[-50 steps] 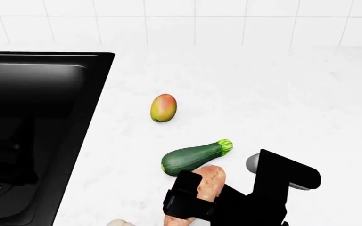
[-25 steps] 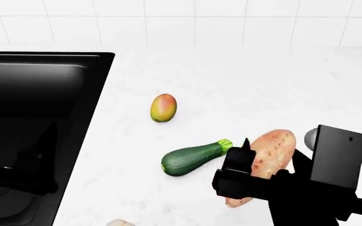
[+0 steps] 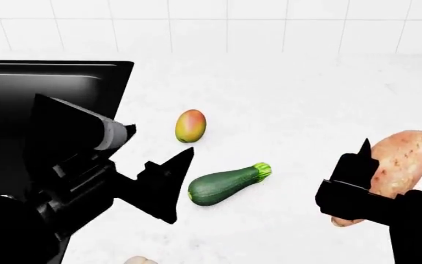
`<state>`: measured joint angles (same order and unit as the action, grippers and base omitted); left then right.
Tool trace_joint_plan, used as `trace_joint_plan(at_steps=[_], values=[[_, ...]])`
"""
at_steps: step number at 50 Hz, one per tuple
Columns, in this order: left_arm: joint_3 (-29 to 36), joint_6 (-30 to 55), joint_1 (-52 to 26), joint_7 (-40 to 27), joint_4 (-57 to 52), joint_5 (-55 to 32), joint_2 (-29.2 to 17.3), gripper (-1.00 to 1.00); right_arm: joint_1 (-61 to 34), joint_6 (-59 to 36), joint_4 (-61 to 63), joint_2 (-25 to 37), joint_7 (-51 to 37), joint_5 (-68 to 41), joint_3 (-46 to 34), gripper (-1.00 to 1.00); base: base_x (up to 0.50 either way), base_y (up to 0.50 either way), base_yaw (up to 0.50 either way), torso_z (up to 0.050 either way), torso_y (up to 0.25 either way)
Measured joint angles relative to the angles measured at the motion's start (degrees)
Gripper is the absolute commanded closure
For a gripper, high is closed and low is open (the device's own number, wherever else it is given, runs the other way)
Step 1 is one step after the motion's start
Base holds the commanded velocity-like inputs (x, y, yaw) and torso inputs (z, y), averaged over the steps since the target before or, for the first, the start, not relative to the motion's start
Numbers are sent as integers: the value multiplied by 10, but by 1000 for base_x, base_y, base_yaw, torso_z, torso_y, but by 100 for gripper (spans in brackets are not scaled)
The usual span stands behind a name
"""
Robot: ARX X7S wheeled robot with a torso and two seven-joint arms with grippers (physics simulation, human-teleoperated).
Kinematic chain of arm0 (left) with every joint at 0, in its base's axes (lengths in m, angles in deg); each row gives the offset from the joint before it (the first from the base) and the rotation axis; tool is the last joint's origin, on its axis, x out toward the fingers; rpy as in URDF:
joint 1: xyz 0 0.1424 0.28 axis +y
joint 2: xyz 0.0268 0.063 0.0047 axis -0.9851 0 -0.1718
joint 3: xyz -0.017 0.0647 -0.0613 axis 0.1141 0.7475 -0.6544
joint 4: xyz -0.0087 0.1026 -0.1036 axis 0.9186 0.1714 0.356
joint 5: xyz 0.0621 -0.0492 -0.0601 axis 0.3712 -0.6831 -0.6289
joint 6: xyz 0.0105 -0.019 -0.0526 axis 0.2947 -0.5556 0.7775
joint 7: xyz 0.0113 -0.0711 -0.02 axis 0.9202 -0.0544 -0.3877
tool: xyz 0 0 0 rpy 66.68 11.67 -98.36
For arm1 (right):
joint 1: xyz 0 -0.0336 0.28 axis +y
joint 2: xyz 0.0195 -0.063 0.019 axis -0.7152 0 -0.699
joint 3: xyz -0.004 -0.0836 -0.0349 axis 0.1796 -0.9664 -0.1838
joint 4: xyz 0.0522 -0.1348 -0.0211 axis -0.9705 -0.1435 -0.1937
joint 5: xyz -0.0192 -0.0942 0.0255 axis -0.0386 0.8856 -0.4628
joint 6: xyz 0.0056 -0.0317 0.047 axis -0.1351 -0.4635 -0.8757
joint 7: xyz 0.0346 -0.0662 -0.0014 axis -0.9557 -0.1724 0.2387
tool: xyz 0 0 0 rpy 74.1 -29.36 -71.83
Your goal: There is a mixed pile of frozen fruits and vegetables on the counter. Locate all the frozen vegetables and place the items in a bowl on the counter. Take all the frozen fruits and defrost them in a running sink.
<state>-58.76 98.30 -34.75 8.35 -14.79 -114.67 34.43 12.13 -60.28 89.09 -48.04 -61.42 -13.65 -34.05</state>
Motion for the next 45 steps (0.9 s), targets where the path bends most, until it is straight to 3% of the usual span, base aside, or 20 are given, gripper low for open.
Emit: trace_joint_plan(at_steps=[16, 45], values=[[76, -36, -39, 49, 120, 41, 44, -100, 9, 11, -3, 11, -1, -14, 16, 100, 0, 0, 0, 0, 0], [136, -102, -52, 88, 267, 98, 67, -100, 10, 23, -1, 15, -9, -33, 5, 100, 0, 0, 0, 0, 0]])
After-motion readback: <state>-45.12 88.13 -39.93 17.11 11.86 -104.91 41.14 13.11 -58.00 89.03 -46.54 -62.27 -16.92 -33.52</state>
